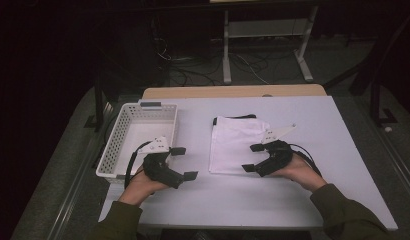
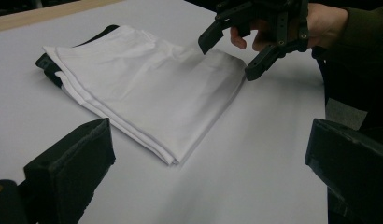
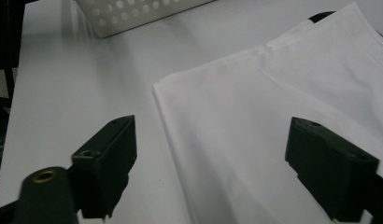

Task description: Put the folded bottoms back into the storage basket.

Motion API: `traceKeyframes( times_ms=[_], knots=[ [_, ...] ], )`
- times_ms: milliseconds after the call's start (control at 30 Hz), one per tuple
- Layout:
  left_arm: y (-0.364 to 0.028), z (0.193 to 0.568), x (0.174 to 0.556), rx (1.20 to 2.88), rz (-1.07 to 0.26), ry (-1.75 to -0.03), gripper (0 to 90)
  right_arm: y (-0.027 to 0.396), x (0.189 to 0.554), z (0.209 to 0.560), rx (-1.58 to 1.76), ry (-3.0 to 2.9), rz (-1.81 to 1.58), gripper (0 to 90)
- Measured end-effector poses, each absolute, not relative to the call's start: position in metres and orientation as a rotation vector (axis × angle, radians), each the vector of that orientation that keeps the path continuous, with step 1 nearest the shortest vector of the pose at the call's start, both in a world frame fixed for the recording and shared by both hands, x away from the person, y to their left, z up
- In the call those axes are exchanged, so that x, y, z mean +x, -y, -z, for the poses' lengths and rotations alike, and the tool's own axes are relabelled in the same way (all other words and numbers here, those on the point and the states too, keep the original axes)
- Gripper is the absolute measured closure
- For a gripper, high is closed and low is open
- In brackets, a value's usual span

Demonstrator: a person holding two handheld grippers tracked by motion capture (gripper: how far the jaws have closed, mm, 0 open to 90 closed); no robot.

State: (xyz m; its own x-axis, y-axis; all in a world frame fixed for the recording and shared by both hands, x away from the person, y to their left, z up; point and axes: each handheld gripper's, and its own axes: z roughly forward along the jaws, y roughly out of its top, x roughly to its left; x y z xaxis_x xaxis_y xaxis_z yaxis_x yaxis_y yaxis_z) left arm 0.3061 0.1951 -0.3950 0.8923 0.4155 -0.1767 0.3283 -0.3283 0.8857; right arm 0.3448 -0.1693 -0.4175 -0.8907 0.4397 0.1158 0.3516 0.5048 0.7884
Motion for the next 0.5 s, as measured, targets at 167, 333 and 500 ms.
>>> traceKeyframes(
  times_ms=[167, 333, 500],
  knots=[
    [-0.1949, 0.3950, 0.3062, 1.945, -0.099, -0.545, 0.6, 0.1726, 0.3440, 0.4179, 0.694, -2.645, -1.353, 35.3],
    [-0.1947, 0.3951, 0.3059, 1.947, -0.101, -0.544, 0.6, 0.1745, 0.3440, 0.4191, 0.689, -2.653, -1.354, 41.8],
    [-0.1949, 0.3952, 0.3060, 1.946, -0.099, -0.543, 0.6, 0.1755, 0.3446, 0.4231, 0.686, -2.675, -1.318, 47.5]
  ],
)
